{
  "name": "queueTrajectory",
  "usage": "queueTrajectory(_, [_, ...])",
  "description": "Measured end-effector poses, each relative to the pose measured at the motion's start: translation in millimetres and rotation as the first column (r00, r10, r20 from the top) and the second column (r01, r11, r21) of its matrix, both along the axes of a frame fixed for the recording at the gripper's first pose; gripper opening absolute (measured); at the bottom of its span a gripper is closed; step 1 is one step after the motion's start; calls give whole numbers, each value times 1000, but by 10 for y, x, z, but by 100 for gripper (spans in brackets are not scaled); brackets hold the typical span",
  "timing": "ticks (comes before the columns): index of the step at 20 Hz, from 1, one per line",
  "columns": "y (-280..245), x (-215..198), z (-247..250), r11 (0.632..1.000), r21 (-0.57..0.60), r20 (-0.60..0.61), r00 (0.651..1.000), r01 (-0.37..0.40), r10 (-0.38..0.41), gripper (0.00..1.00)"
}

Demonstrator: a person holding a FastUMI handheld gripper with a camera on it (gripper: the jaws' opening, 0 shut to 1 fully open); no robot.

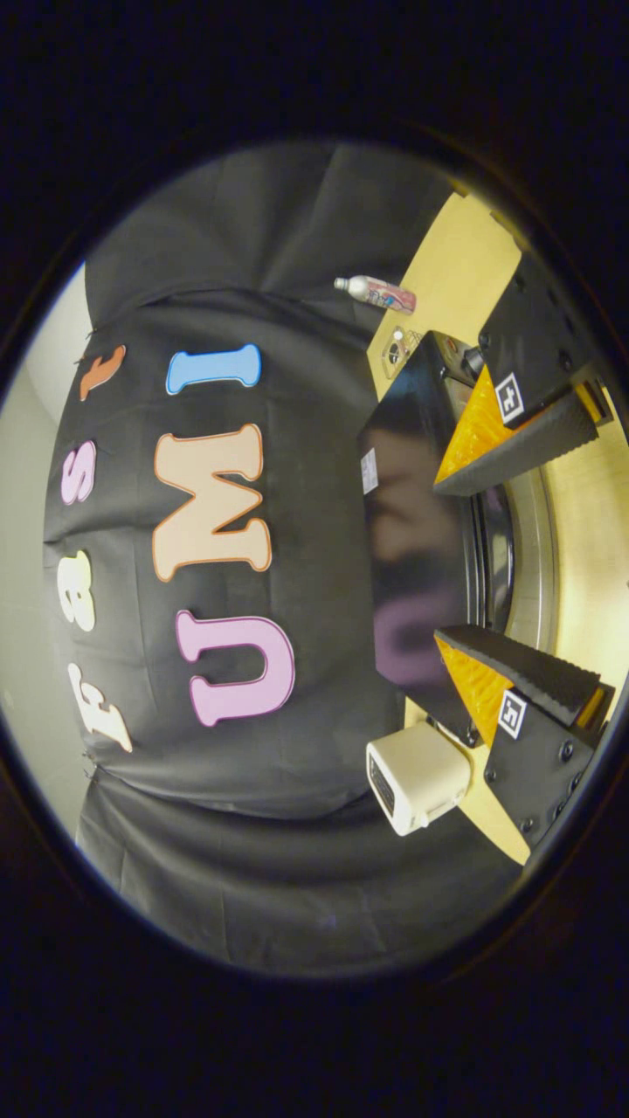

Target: Open the toaster oven, put the food inside, and close the toaster oven door.

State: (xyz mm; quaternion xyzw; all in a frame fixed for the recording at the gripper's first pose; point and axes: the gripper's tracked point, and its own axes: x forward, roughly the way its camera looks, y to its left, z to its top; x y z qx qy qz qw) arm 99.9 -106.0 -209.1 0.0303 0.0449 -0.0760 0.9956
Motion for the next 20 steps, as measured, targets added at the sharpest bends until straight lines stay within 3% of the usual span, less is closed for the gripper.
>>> queueTrajectory(11, [-38, 45, -155, 999, -5, 102, 994, -39, 40, 95])
queueTrajectory(20, [-48, -264, -244, 1000, 8, 130, 991, -8, 7, 95])
